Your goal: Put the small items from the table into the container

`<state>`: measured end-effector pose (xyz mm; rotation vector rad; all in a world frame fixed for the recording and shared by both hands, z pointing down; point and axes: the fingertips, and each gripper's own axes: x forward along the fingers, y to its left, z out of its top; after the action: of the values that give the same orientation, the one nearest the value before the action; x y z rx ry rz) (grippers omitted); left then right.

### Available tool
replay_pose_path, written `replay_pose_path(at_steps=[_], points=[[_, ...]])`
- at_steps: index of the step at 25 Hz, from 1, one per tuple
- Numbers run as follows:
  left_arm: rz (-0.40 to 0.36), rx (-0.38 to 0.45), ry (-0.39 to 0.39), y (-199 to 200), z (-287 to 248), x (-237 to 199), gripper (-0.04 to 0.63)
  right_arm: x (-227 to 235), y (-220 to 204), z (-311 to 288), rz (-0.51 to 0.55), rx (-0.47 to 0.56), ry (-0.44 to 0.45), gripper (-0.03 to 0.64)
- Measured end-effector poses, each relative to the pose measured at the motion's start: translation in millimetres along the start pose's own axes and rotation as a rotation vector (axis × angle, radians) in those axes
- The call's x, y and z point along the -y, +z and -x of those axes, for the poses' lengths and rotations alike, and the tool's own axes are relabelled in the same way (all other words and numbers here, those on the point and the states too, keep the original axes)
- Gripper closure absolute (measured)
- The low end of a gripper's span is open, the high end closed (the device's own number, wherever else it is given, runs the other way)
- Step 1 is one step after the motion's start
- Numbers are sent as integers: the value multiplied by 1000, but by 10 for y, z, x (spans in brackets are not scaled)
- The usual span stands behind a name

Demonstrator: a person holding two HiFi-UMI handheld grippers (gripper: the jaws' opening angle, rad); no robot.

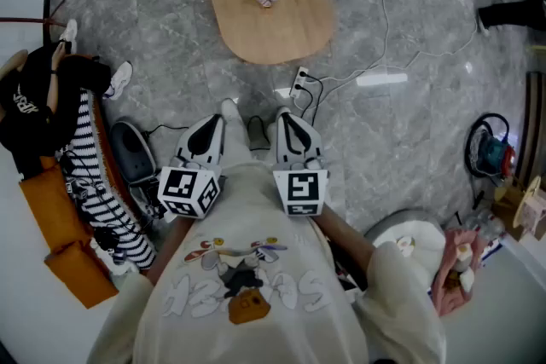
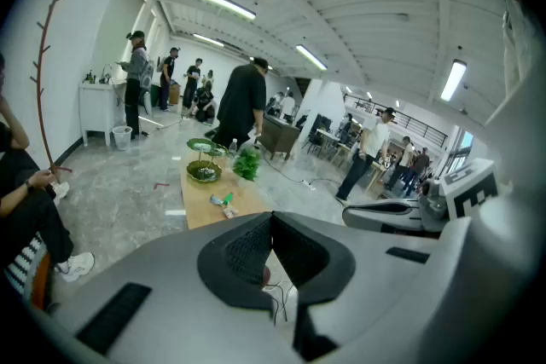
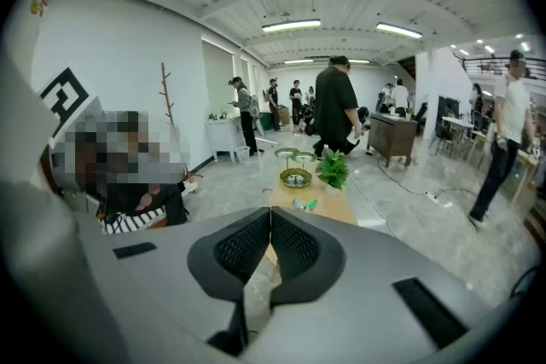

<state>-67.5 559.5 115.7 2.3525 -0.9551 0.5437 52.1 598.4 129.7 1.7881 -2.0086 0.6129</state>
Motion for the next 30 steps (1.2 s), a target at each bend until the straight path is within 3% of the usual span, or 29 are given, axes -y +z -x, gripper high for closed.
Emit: replay_pose_path(at_steps=[7,15,22,30], points=[[-72,6,21,-127,176,371,586,118,-217,247,-16,-8,22,607],[-132,45,-4,-60,357,393,586,-22,-52,381,-33,73,25,607],[-135,83,-16,12,483,110,586,-194,66,287,-41,102,-14,607],[-78,128,-13,87,666,-445,586,-657,145,12,-60,108,15,607]])
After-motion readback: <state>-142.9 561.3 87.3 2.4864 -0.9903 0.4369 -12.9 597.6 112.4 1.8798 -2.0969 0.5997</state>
